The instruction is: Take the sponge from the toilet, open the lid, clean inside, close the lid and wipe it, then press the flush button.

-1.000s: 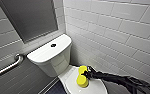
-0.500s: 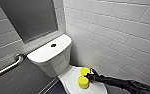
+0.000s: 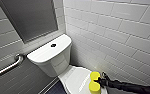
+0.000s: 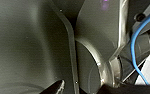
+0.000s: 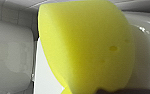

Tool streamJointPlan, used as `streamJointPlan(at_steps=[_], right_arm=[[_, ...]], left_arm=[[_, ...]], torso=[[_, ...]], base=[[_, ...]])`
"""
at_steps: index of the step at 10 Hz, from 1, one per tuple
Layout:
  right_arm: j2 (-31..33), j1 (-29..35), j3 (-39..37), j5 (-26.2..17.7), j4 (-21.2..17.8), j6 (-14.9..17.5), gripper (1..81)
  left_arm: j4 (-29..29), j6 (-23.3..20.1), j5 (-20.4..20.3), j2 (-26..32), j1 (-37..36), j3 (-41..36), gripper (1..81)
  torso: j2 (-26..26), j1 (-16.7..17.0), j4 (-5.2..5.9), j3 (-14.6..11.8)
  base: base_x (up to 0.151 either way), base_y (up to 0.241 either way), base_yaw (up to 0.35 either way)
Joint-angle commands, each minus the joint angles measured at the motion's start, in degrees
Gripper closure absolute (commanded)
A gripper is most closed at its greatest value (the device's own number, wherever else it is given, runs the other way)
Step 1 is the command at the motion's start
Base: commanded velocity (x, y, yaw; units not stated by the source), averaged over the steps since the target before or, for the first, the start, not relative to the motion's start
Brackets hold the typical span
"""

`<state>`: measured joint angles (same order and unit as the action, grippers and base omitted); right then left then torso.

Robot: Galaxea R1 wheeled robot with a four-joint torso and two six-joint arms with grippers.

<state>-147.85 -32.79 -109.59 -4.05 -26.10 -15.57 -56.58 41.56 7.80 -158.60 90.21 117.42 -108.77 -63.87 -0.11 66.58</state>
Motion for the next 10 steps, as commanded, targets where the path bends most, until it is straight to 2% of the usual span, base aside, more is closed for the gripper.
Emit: streamJointPlan(at_steps=[1, 6, 10], right_arm=[[13.68, -1.96, 13.17, 1.05, -0.36, -1.04, 81.1], [25.73, -12.69, 21.71, 4.22, 0.52, -0.69, 81.1], [39.67, -16.13, 35.19, 9.05, 0.79, -0.43, 81.1]], left_arm=[[-0.38, -0.60, 2.74, 0.03, 0.54, -1.05, 1.0], [-0.29, -1.66, 2.74, -0.23, 0.45, -1.05, 1.0], [-0.38, -2.09, 2.74, -0.93, 0.02, -1.05, 1.0]], torso=[[0.00, 0.00, 0.00, 0.00], [0.00, 0.00, 0.00, -0.02], [0.00, 0.00, 0.00, -0.02]], base=[[0.000, 0.000, 0.000], [0.000, 0.000, 0.000], [0.000, 0.000, 0.000]])
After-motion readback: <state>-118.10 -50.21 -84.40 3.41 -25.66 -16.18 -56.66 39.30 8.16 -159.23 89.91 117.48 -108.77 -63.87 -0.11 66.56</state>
